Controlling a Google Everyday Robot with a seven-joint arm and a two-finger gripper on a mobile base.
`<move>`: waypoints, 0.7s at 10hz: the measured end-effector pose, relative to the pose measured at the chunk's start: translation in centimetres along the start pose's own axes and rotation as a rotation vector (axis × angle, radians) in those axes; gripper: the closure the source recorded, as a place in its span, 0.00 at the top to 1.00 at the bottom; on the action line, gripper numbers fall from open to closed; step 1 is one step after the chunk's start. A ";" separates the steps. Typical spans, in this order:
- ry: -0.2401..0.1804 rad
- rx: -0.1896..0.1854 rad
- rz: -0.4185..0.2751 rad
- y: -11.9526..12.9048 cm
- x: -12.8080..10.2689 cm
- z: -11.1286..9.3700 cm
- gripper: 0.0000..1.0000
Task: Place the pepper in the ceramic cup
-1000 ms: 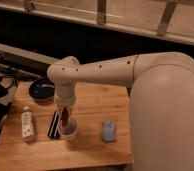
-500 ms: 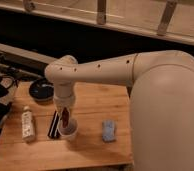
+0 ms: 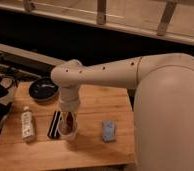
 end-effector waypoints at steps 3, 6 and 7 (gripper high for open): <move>0.025 -0.016 -0.003 -0.1 0.6 0.7 0.74; 0.003 -0.053 -0.026 0.2 0.7 0.7 0.80; -0.010 -0.067 -0.039 0.5 0.7 0.5 0.80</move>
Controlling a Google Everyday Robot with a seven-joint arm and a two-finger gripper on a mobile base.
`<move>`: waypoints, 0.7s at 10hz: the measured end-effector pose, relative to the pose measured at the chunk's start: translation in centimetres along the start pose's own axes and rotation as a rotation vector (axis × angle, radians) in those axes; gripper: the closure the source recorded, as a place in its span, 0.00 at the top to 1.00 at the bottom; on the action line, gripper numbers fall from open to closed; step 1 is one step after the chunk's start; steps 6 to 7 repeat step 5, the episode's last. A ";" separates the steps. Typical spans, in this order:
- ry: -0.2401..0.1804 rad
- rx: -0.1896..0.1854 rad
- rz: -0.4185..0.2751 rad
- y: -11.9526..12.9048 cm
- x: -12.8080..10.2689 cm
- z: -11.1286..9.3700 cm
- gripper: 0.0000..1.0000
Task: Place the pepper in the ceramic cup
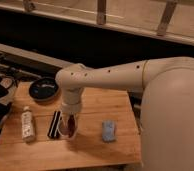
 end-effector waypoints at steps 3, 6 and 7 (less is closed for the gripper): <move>-0.069 -0.007 -0.051 1.6 -0.3 -2.1 0.80; -0.141 0.020 -0.075 3.1 -0.9 -4.8 0.80; -0.141 0.020 -0.075 3.1 -0.9 -4.8 0.80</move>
